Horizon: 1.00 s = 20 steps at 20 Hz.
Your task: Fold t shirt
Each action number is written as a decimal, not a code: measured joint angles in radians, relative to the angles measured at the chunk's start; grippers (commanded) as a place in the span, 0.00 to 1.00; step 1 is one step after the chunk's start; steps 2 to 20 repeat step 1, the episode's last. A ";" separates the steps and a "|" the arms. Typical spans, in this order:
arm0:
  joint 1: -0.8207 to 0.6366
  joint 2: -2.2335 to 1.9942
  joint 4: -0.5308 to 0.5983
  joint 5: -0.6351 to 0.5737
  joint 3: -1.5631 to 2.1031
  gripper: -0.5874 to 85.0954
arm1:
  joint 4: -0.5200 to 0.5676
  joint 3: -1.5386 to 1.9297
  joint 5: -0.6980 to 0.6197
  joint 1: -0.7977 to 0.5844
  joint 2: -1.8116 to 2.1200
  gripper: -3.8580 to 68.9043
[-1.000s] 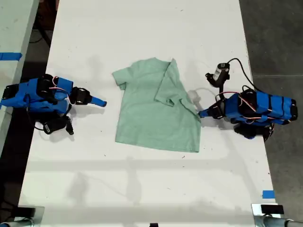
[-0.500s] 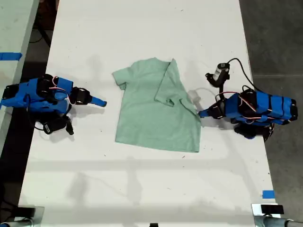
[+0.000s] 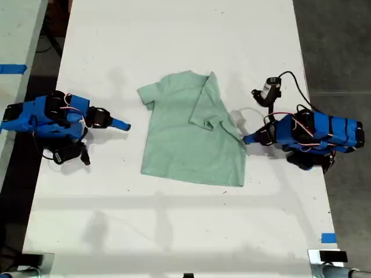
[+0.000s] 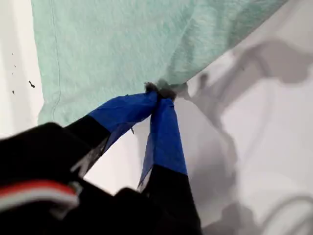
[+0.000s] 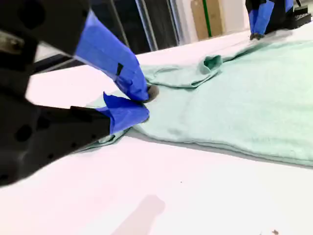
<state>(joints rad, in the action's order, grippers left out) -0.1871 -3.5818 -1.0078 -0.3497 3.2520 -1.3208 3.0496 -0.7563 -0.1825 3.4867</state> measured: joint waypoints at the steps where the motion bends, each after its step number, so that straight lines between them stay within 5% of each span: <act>1: 0.000 0.000 0.000 0.000 0.000 0.03 | 0.000 0.000 0.000 0.000 0.000 0.06; 20: 0.000 0.000 0.000 0.000 0.000 0.03 | 0.000 0.000 0.000 0.000 0.000 0.06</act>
